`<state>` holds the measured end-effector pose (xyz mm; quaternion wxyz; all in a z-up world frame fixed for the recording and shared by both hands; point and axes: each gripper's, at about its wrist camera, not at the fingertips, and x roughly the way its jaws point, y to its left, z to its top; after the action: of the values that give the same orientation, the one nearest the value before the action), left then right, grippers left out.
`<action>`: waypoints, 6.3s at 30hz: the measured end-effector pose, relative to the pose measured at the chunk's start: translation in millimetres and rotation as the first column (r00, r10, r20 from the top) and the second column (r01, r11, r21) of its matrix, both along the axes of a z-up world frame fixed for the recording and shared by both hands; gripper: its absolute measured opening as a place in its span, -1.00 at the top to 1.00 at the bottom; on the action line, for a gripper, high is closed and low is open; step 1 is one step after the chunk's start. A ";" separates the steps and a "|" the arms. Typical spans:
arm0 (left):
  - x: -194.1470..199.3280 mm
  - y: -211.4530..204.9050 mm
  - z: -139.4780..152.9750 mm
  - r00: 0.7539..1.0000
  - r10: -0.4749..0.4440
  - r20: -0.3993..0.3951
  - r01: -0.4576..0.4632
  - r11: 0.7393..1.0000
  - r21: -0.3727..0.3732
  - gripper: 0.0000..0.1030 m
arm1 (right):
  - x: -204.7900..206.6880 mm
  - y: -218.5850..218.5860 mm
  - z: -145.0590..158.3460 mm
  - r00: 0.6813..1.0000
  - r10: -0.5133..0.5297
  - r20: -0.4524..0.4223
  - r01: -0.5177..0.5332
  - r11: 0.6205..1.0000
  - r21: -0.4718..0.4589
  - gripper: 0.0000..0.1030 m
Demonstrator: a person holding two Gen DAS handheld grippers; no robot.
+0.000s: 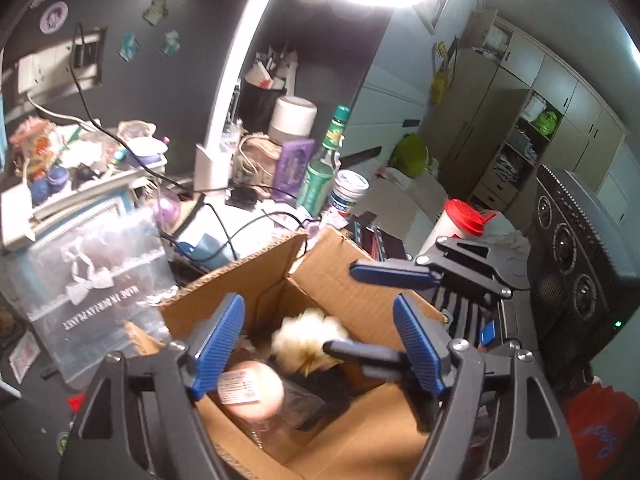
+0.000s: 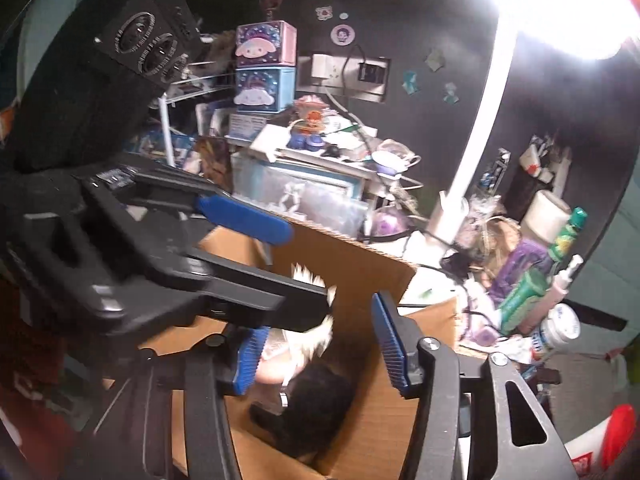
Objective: Organize objects
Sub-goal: 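Carry the white flower plush into the box and open the right gripper, then move the right gripper to the Hello Kitty plush and grasp it, then carry the Hello Kitty plush over the box and release it inside, then return the right gripper to the desk over the white ghost-shaped plush, then grasp the white ghost-shaped plush with the right gripper and lift it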
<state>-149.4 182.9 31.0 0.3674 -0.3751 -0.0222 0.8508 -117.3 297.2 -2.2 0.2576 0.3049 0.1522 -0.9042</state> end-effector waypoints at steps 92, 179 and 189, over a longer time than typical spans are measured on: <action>109.1 -135.7 -9.7 0.973 0.195 -0.121 -0.188 0.980 0.063 0.43 | 70.8 -124.2 -6.1 0.954 0.293 -0.069 -0.300 0.936 -0.182 0.08; 127.4 -323.5 -120.9 0.820 0.572 0.035 -0.572 0.820 -0.004 -0.44 | -17.1 -314.7 -180.3 0.901 0.329 0.284 -0.345 0.939 0.007 0.56; 144.4 -302.4 -103.0 0.854 0.520 0.026 -0.521 0.853 0.039 -0.43 | 39.2 -287.2 -118.2 0.865 0.468 0.179 -0.455 0.884 -0.111 0.58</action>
<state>-5.0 -119.5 -72.1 0.1317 -0.3532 -0.1444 0.9149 -78.2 10.0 -120.4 0.4900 0.3408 0.1642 -0.7854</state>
